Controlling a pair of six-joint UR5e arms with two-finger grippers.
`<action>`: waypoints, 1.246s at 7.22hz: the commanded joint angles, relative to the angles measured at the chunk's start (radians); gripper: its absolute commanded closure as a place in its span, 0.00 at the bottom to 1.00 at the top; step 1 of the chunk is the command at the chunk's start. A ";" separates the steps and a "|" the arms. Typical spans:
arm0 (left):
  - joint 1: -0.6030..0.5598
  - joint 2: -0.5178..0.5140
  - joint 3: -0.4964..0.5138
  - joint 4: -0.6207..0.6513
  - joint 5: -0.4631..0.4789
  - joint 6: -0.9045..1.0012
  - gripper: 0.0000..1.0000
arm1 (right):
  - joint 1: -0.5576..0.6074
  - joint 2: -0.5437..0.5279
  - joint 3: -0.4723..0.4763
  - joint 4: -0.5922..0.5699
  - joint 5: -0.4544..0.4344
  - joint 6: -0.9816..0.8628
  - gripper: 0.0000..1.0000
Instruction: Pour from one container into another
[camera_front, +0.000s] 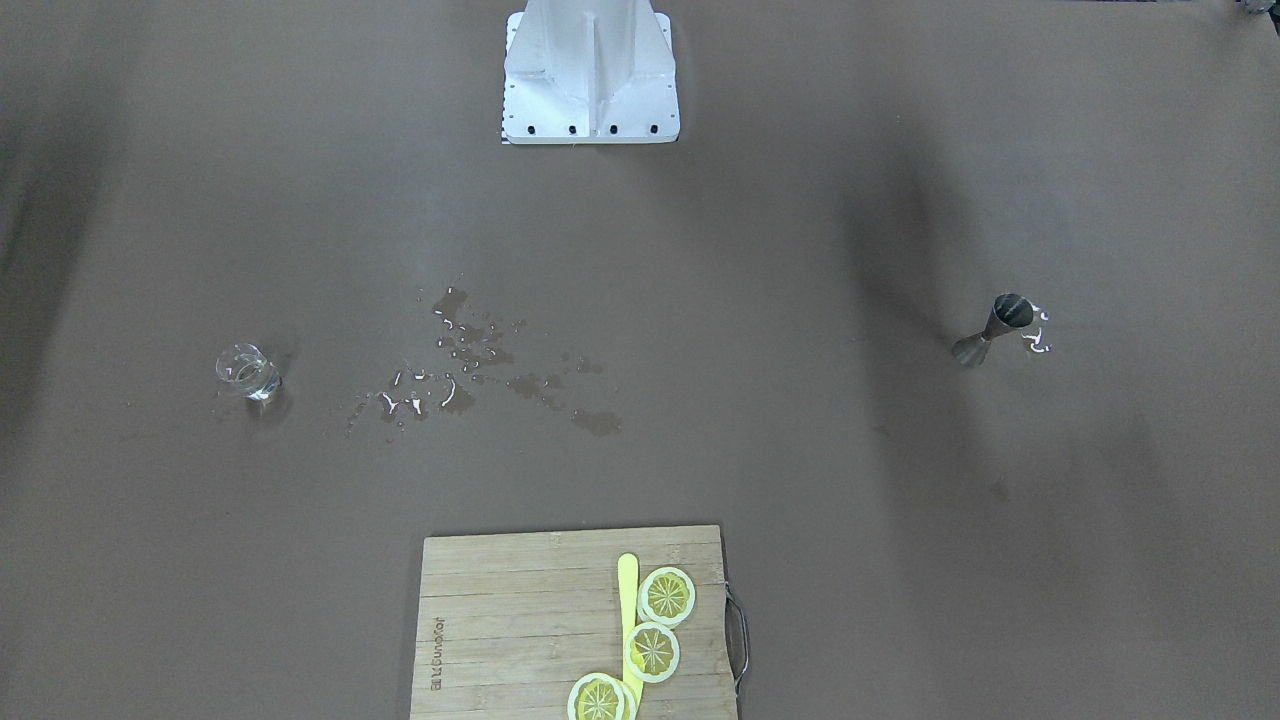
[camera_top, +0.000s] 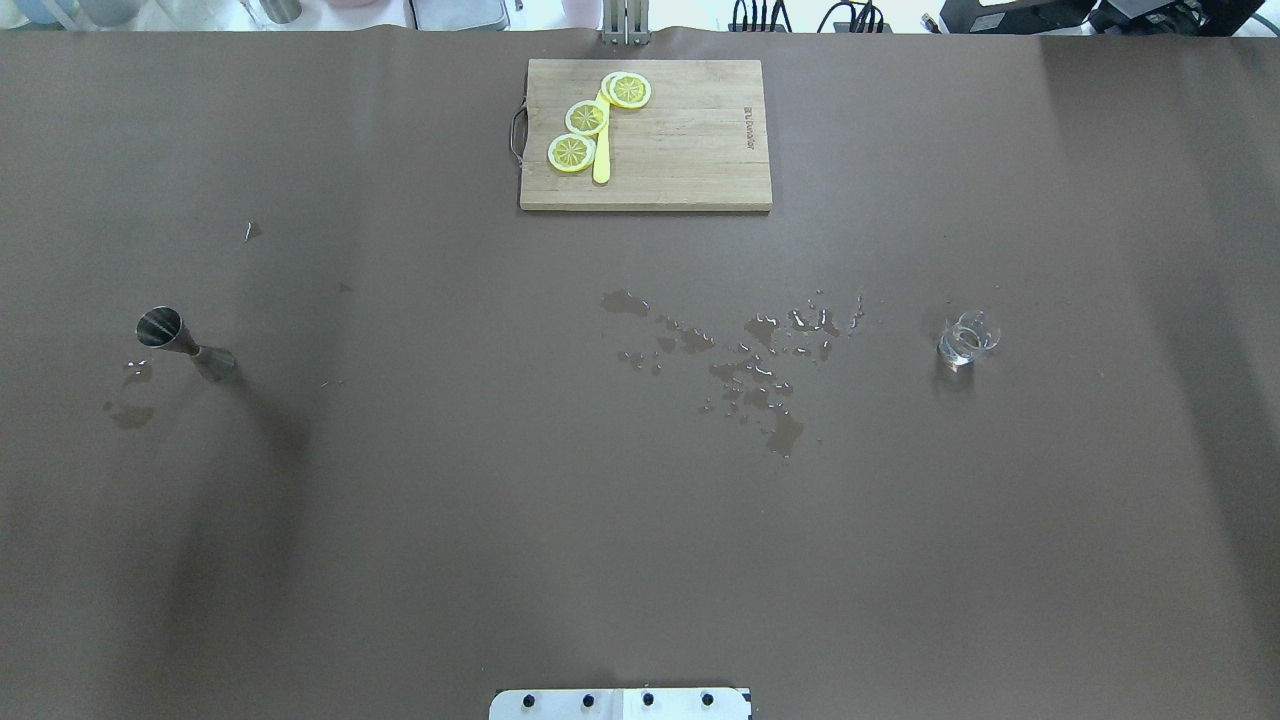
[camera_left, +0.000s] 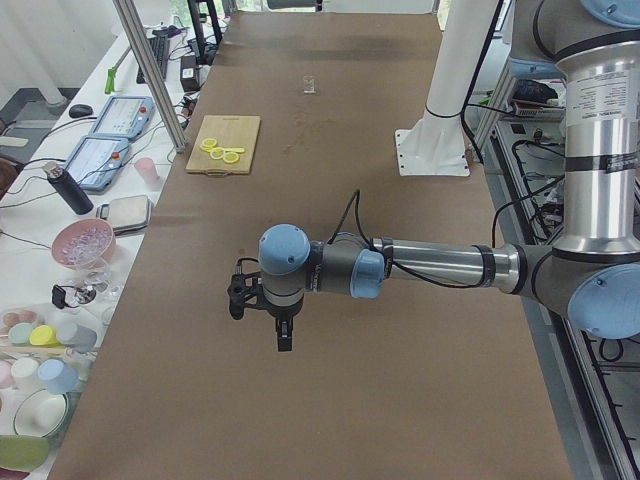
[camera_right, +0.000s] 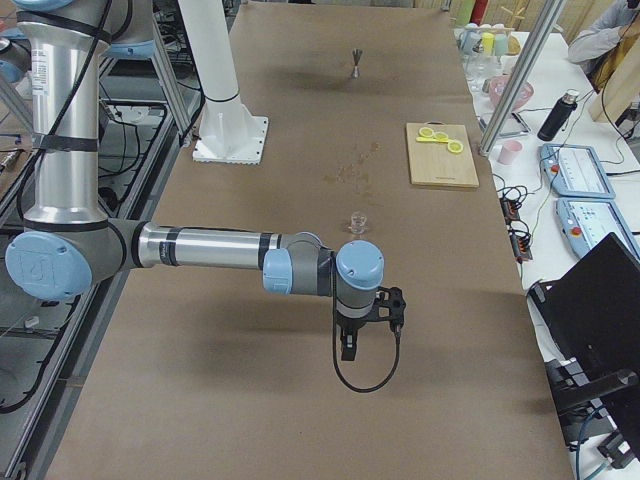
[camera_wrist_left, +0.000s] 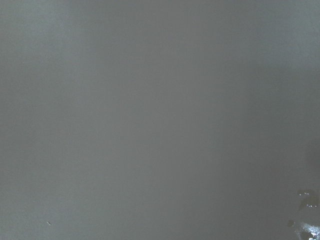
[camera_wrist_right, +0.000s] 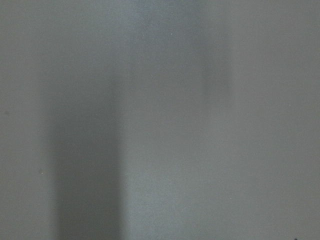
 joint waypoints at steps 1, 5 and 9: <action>0.000 0.000 0.000 0.000 0.000 0.000 0.01 | 0.000 -0.001 0.000 0.000 -0.002 -0.002 0.00; 0.000 -0.002 -0.007 0.002 -0.002 -0.002 0.01 | -0.002 0.024 -0.005 0.017 0.003 -0.012 0.00; 0.000 -0.012 -0.010 0.003 -0.080 -0.011 0.01 | -0.014 0.025 -0.049 0.044 0.014 -0.012 0.00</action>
